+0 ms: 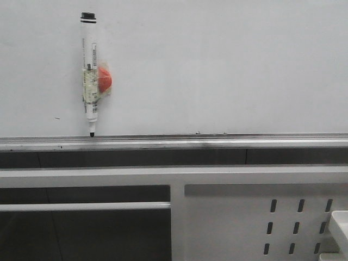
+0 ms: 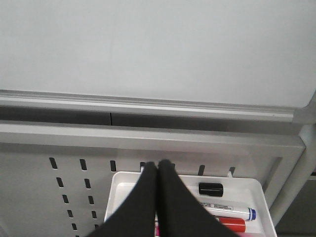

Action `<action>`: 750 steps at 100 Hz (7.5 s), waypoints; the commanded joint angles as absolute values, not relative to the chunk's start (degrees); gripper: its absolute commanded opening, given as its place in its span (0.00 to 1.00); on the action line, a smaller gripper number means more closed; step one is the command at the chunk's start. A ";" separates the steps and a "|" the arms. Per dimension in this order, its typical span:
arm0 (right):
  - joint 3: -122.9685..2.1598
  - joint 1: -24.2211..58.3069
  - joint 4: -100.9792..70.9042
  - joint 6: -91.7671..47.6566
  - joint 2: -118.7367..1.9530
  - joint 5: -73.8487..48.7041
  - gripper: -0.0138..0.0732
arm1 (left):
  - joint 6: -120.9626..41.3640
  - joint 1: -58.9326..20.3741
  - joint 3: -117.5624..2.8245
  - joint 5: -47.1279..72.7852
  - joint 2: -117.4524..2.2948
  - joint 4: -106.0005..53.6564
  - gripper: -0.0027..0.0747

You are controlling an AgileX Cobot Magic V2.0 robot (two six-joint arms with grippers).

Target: Write number 1 on whiteboard

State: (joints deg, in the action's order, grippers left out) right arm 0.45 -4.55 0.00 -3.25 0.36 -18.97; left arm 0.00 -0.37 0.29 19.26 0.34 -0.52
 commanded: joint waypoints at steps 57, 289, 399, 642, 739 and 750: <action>1.20 -4.59 0.58 -3.81 1.77 -17.50 0.08 | 0.00 -0.36 2.21 4.52 1.63 -2.54 0.01; -26.85 -0.38 -23.16 -19.79 -17.00 -21.27 0.08 | 1.87 -36.66 -11.80 -22.30 -41.24 2.27 0.53; -26.85 1.06 -23.16 -19.79 -17.00 -19.74 0.08 | 3.99 -39.86 -14.19 -77.83 -90.44 -5.65 0.53; -48.80 42.66 -19.76 -42.35 -62.18 -26.10 0.58 | 5.43 -51.49 -35.69 -13.83 -72.96 42.00 0.01; -48.80 40.36 -17.85 -38.72 -54.57 -20.79 0.08 | 5.43 -51.38 -34.32 -6.10 -62.91 25.82 0.62; -48.57 36.04 -17.85 -36.75 -51.05 -22.59 0.08 | 5.43 -50.85 -31.78 -10.79 -58.39 21.42 0.47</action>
